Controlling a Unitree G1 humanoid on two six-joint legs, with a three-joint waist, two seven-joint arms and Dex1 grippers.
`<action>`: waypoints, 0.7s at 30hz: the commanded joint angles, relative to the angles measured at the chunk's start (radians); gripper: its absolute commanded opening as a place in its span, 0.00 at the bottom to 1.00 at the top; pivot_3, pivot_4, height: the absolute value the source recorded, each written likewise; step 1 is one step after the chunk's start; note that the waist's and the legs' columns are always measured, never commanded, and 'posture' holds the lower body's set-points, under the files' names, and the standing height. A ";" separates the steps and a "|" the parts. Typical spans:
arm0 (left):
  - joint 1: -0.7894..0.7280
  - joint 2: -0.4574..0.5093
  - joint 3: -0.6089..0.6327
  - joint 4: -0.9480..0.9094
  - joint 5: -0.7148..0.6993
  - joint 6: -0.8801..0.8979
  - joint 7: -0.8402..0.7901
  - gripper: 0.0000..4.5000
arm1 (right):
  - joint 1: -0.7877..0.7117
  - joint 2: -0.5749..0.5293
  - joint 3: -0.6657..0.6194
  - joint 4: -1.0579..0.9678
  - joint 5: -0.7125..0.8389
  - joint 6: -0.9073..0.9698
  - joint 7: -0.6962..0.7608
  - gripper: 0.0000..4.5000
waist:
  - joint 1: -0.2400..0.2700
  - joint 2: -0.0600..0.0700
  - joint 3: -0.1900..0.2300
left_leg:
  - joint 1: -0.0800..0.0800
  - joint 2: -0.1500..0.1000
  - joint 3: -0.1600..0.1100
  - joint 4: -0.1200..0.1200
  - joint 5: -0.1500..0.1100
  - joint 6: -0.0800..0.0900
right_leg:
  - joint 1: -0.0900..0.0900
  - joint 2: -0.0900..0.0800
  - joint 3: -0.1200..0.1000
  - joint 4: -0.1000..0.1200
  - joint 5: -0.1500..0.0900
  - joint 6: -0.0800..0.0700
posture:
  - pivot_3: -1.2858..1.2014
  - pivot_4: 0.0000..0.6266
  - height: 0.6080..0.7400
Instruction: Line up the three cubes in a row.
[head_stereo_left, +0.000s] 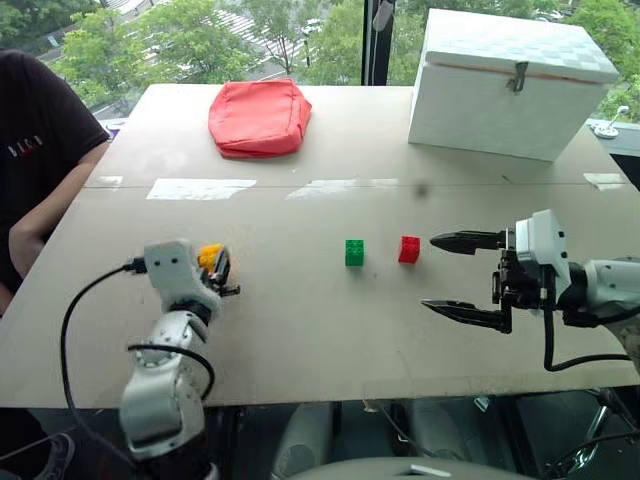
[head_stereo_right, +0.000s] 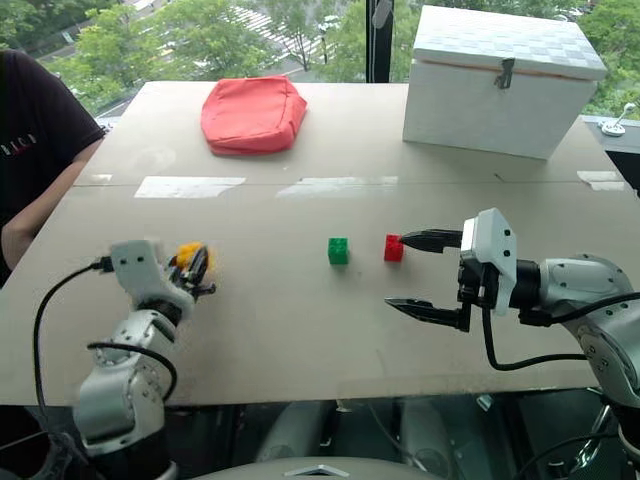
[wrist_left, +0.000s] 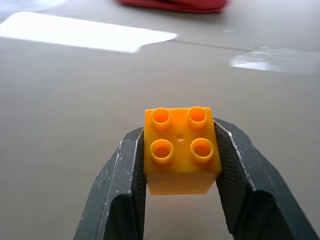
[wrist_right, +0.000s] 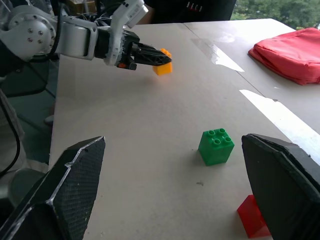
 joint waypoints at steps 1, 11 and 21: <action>-0.102 0.202 -0.118 0.164 -0.076 -0.112 -0.430 0.28 | 0.047 0.003 -0.054 -0.076 0.010 0.000 -0.048 1.00 | -0.007 0.001 0.000 | 0.000 0.000 0.000 0.000 0.000 0.000 | 0.000 0.000 0.000 0.000 0.000 0.000 | 0.52 0.24 1.00; -0.648 0.351 -0.461 1.015 0.150 -0.668 -1.086 0.28 | 0.241 -0.004 -0.187 -0.221 0.032 0.027 -0.155 1.00 | -0.009 0.002 0.001 | -0.003 0.001 0.008 -0.001 -0.001 0.002 | -0.004 -0.001 0.005 -0.001 0.002 -0.003 | 0.52 0.24 1.00; -0.788 0.302 -0.561 1.268 0.208 -0.881 -1.111 0.28 | 0.318 0.000 -0.236 -0.270 0.042 0.027 -0.202 1.00 | -0.012 0.001 0.001 | -0.003 0.001 0.009 -0.001 -0.002 0.004 | -0.006 0.000 0.007 -0.001 0.004 0.003 | 0.52 0.24 1.00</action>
